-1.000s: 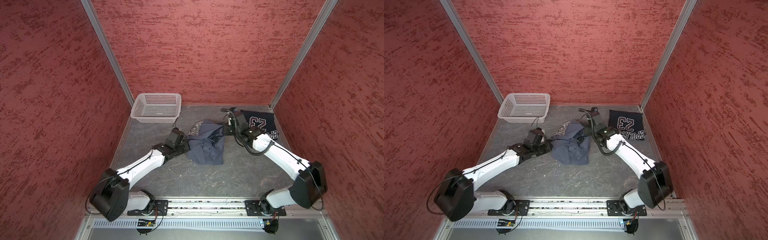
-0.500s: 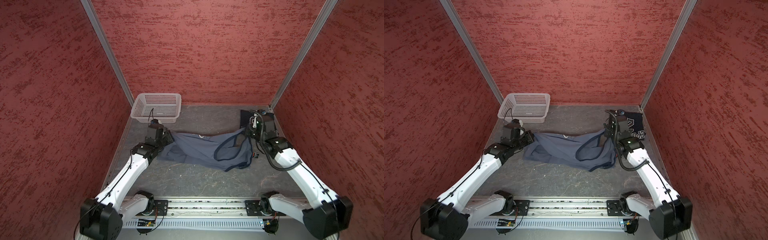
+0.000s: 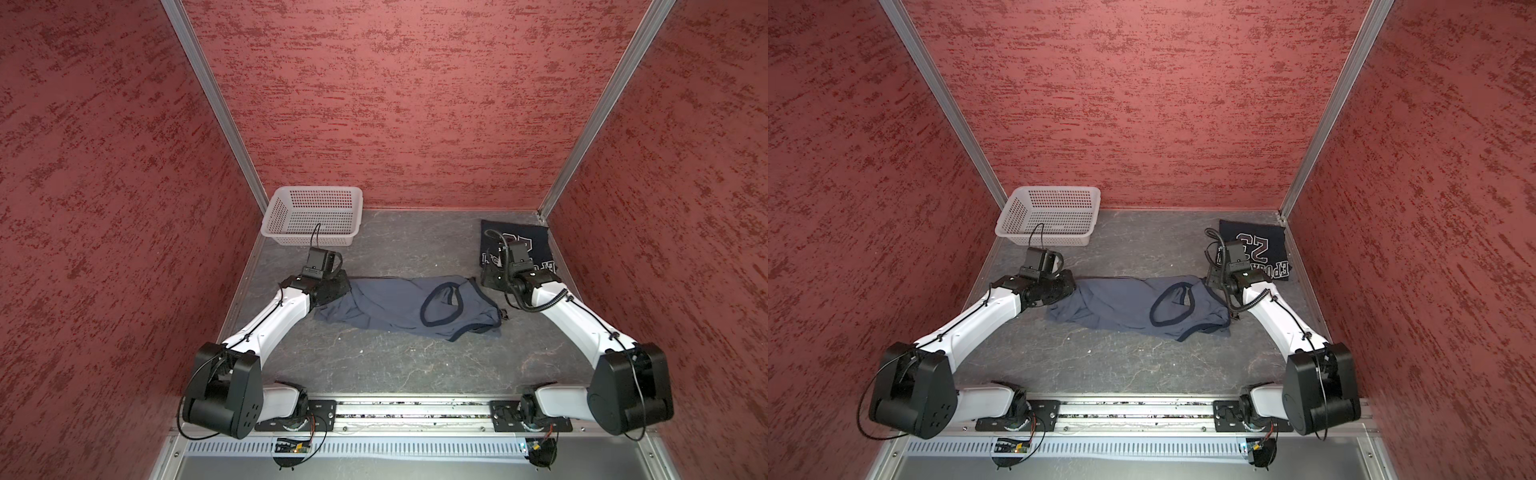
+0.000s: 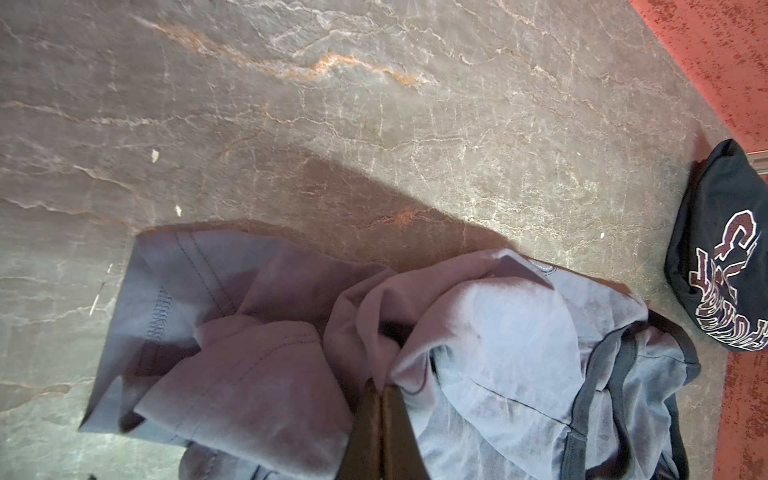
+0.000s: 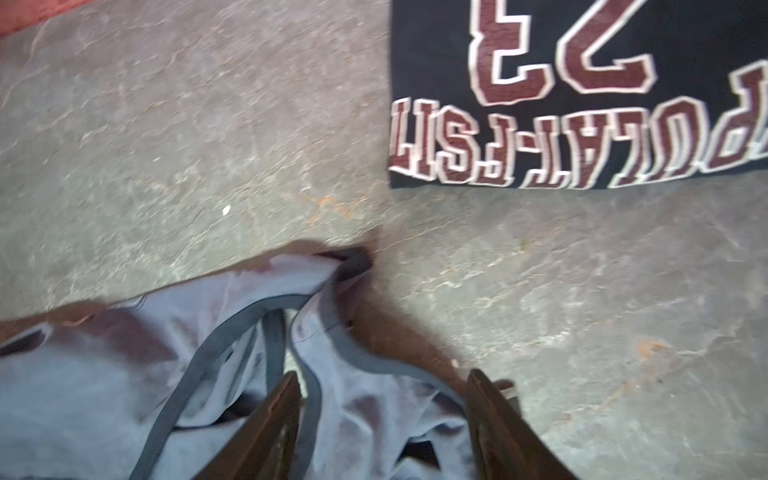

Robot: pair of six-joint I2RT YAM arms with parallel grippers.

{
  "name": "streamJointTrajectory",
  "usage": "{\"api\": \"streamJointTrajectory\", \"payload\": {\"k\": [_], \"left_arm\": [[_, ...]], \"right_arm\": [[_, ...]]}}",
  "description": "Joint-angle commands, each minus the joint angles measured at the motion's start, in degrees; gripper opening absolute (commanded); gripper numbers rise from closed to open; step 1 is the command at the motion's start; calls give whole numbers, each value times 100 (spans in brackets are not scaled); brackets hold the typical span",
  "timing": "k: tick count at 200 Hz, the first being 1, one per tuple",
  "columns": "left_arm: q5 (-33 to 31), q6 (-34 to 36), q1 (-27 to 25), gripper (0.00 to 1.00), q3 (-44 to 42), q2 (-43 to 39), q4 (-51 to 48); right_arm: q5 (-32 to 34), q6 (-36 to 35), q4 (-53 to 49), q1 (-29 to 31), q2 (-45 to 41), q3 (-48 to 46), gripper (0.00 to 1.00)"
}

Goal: Fold and stack the tank tops

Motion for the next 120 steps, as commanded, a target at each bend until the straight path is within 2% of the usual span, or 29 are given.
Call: {"api": "streamJointTrajectory", "payload": {"k": [1,32,49,85,120], "left_arm": [[102,60,35,2,-88,-151,249],[86,49,44,2,-142,-216,250],[86,41,63,3,-187,-233,258],[139,-11,71,3,-298,-310,339],[102,5,88,3,-311,-338,303]], "right_arm": [[105,197,-139,537,293,125,63],[113,164,108,1004,1094,415,60],[204,76,134,1049,1589,638,57],[953,-62,-75,1055,2315,1097,54],[833,-102,-121,1062,2684,1203,51]]}}
